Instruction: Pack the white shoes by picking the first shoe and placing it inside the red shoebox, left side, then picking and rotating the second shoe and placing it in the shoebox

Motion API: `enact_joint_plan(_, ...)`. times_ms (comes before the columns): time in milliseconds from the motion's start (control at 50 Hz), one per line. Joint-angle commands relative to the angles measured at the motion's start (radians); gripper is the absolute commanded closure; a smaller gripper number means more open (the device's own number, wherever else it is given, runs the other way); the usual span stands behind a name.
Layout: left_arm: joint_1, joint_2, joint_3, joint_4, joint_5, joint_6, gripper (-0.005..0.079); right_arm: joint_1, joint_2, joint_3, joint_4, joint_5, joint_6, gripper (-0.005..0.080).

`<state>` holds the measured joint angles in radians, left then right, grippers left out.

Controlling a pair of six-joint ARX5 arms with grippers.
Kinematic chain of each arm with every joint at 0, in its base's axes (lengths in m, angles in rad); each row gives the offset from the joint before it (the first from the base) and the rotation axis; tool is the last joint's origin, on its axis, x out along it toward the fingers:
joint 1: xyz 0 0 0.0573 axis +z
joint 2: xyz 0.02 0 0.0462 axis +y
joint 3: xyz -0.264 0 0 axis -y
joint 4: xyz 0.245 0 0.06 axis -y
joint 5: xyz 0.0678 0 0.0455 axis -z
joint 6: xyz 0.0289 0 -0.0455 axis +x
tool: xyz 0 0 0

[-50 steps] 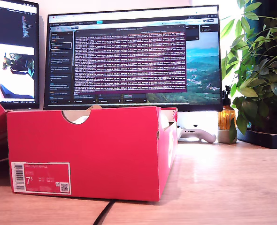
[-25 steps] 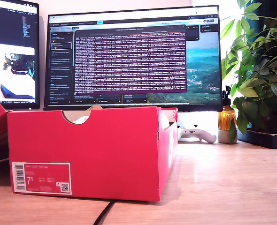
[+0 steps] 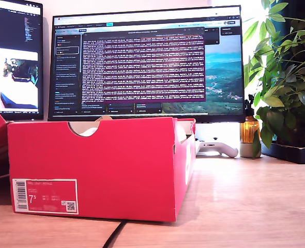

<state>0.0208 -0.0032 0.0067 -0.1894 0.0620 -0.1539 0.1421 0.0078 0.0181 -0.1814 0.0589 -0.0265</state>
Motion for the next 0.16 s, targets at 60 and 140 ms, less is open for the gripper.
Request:
enact_joint_plan(60, 0.003, -0.009, -0.032, -0.013, 0.011, -0.003, 0.0761, 0.002, -0.006, -0.009, 0.008, -0.003, 0.003, 0.0759)
enact_joint_plan(140, 0.003, -0.009, -0.032, -0.013, 0.009, -0.003, 0.0761, 0.002, -0.006, -0.009, 0.008, -0.003, 0.003, 0.076)
